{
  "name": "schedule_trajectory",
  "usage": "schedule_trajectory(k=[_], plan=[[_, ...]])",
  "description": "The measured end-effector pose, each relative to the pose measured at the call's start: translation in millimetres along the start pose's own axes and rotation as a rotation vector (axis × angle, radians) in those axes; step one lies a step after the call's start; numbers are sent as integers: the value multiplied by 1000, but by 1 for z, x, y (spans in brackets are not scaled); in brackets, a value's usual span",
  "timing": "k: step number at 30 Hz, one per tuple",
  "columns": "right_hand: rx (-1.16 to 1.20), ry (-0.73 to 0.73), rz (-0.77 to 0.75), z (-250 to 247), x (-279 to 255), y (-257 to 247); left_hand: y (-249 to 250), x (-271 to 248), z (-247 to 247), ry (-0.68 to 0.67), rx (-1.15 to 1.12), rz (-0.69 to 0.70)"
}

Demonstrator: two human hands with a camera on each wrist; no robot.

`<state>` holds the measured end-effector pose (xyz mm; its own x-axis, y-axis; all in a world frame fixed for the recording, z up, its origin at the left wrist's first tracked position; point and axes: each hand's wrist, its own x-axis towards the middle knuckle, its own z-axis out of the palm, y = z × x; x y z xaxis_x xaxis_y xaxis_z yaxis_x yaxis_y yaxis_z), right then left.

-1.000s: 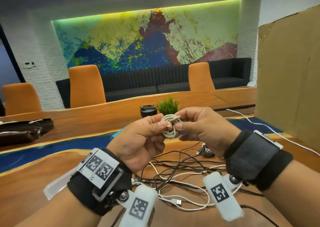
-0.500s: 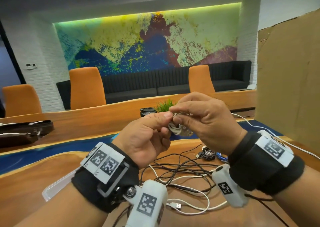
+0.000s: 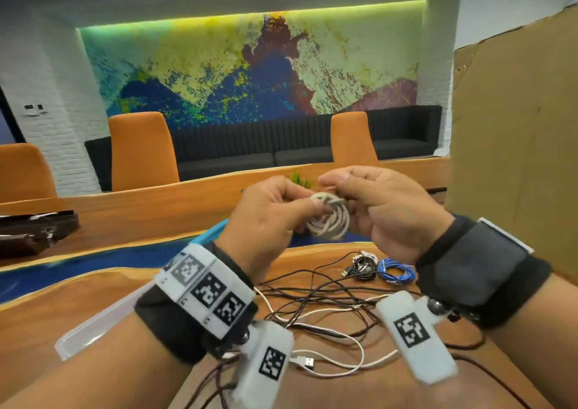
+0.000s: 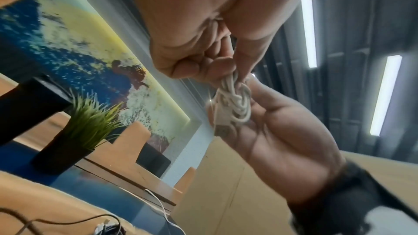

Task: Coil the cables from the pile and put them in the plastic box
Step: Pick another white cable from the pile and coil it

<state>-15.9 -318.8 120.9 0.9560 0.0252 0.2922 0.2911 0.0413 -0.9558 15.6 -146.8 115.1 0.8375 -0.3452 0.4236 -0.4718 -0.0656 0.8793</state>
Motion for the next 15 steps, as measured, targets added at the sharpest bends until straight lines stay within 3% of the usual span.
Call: schedule_trajectory(k=[4,9,12,15], plan=[[-191,-59,-1,-16,-6,5,-7,7,-4,14,-85,-68],[-371,26,-47,-14,-8,7,-21,10,10,27,-129,-198],[-544,40,18,-23,-4,2,-27,19,20,-32,17,-190],[-532,37,136,-45,4,-4,-25,28,25,-154,307,-149]])
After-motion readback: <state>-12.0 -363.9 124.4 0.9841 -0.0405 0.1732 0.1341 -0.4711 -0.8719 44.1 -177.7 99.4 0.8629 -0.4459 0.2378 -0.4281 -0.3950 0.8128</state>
